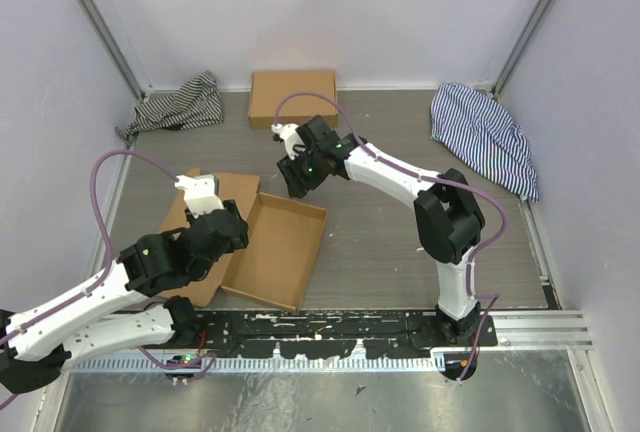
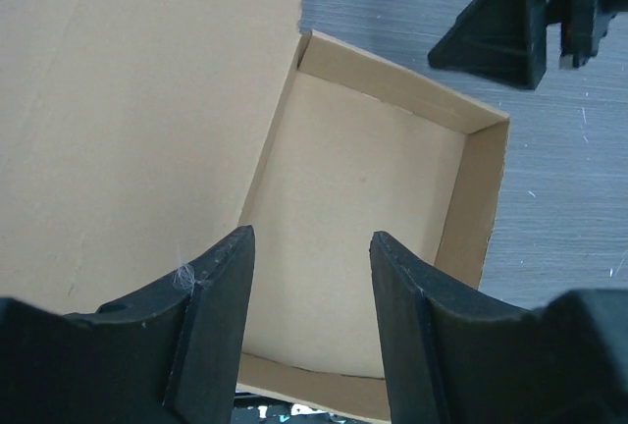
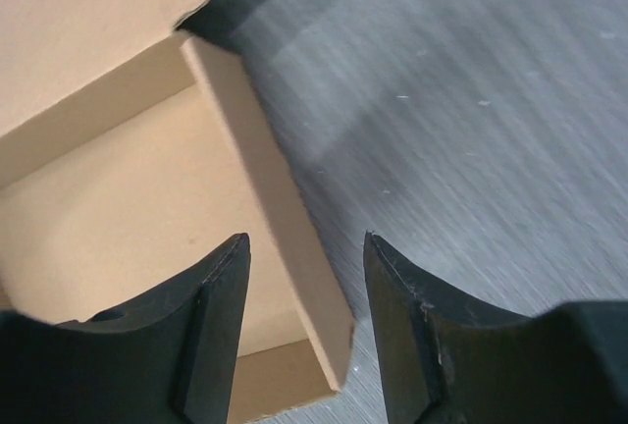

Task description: Fold the paper box

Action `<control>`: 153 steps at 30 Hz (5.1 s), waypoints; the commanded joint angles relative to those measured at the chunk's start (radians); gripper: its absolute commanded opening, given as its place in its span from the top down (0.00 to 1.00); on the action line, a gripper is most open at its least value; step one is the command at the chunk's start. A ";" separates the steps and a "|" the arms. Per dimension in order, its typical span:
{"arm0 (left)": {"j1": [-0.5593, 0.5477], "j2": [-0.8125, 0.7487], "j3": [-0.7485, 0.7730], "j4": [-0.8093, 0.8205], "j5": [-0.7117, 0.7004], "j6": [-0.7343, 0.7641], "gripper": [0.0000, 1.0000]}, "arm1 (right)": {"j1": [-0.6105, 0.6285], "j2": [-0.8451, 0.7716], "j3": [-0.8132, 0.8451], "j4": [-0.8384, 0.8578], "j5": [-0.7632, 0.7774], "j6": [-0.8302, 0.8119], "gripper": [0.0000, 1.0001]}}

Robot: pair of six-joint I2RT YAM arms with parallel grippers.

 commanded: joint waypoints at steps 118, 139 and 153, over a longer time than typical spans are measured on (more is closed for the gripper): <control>0.658 0.952 0.427 0.355 0.655 0.327 0.44 | -0.357 -0.143 -0.265 0.108 0.085 0.365 0.65; 0.548 1.088 0.536 0.282 0.596 0.336 0.44 | -0.184 -0.063 -0.197 0.013 0.300 0.401 0.69; 0.480 1.134 0.594 0.213 0.514 0.350 0.44 | -0.081 0.016 -0.099 -0.112 0.554 0.440 0.71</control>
